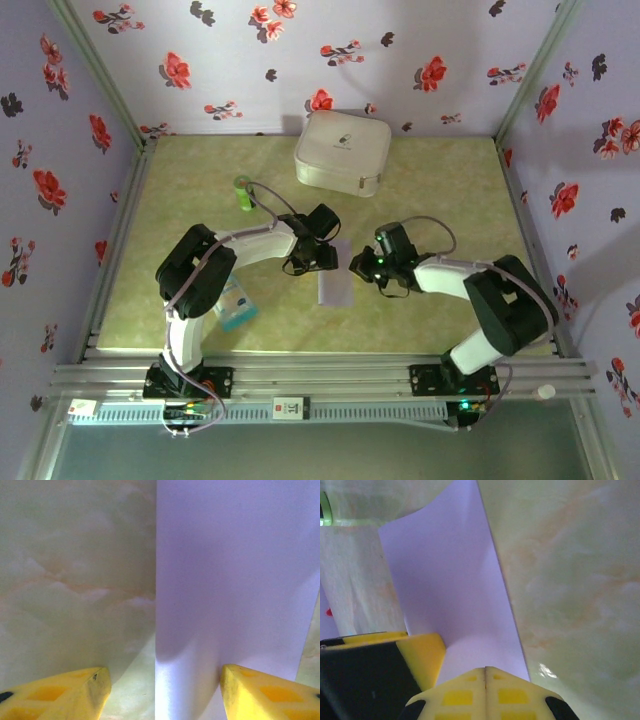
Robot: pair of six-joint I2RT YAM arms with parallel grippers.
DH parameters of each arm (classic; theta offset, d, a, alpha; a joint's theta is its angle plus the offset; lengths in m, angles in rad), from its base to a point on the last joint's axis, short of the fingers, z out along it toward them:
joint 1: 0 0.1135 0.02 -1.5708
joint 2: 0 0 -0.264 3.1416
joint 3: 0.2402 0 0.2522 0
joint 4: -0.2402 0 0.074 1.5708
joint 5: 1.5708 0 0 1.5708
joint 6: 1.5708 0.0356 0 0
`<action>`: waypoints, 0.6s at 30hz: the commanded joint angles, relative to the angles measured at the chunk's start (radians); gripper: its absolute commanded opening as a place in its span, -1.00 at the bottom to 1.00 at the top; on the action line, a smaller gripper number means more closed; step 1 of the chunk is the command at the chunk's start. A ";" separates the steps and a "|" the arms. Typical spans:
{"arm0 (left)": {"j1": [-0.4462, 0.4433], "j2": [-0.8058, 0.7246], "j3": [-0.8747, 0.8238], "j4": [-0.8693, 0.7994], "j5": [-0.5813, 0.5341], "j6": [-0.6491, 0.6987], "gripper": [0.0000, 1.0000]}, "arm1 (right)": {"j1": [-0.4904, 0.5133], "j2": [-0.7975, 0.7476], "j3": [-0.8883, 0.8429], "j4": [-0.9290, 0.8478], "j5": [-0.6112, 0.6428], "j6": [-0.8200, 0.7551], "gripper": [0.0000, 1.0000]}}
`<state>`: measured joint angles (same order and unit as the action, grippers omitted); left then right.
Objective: Fold a paper plane with a square sheet of paper (pick it up from the middle)
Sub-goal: Hold the square sheet of paper at the center of the table.
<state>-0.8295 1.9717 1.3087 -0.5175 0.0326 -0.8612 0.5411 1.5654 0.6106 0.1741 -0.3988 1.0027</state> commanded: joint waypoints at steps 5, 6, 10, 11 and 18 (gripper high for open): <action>-0.008 0.116 -0.039 0.050 -0.016 0.007 0.25 | 0.025 0.114 0.066 0.068 -0.064 -0.008 -1.00; -0.008 0.116 -0.039 0.049 -0.015 0.004 0.25 | 0.026 0.121 0.071 0.060 -0.063 -0.014 -1.00; -0.009 0.115 -0.041 0.048 -0.014 0.005 0.25 | 0.027 0.125 0.063 -0.047 -0.003 -0.054 -1.00; -0.008 0.115 -0.042 0.048 -0.015 0.006 0.25 | 0.028 0.125 0.059 -0.066 0.007 -0.062 -1.00; -0.010 0.071 -0.042 0.060 0.005 0.007 0.26 | 0.026 0.148 0.035 -0.129 0.029 -0.120 -1.00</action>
<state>-0.8333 1.9697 1.3090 -0.5179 0.0265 -0.8612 0.5621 1.6825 0.6643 0.1871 -0.4225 0.9421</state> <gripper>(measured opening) 0.627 0.046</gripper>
